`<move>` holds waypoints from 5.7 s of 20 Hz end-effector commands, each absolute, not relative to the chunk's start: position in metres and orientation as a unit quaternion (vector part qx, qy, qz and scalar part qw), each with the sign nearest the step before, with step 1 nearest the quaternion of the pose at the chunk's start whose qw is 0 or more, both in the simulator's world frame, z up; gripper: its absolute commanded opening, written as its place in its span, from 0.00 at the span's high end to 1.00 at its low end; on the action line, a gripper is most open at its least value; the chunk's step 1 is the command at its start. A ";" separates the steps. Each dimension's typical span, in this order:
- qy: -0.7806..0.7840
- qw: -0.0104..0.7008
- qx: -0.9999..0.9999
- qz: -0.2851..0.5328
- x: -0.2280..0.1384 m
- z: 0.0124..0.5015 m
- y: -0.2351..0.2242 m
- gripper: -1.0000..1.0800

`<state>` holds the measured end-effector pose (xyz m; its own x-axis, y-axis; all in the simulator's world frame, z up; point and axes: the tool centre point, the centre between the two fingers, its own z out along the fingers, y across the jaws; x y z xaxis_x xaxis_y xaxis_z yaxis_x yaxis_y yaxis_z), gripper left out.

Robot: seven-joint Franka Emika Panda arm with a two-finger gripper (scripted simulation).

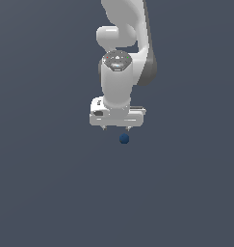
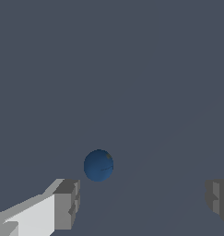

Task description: Pick up the object and move it to a goal position.

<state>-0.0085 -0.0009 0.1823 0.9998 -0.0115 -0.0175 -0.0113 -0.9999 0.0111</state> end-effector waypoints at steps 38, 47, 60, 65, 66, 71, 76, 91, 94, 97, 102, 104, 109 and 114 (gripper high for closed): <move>0.129 0.000 0.992 -0.002 -0.050 0.085 0.039 0.04; 0.134 0.000 0.991 -0.001 -0.052 0.079 0.041 0.04; 0.136 0.000 0.991 0.000 -0.053 0.032 0.042 0.04; 0.136 0.000 0.991 0.000 -0.053 0.031 0.042 1.00; 0.136 0.000 0.991 0.000 -0.053 0.031 0.042 1.00; 0.136 0.000 0.991 0.000 -0.053 0.031 0.042 1.00; 0.136 0.000 0.991 0.000 -0.053 0.034 0.042 1.00; 0.136 0.000 0.991 0.000 -0.056 0.120 0.056 1.00; 0.136 0.000 0.991 0.000 -0.058 0.151 0.061 1.00; 0.136 0.000 0.991 0.000 -0.059 0.186 0.066 1.00; 0.136 0.000 0.991 0.000 -0.061 0.242 0.075 1.00; 0.136 0.000 0.991 0.000 -0.061 0.263 0.079 1.00; 0.137 0.000 0.991 0.000 -0.062 0.317 0.088 1.00; 0.137 0.000 0.991 0.000 -0.063 0.369 0.096 1.00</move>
<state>-0.0621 0.0936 0.3525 0.9627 0.2705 0.0003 0.2705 -0.9627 0.0002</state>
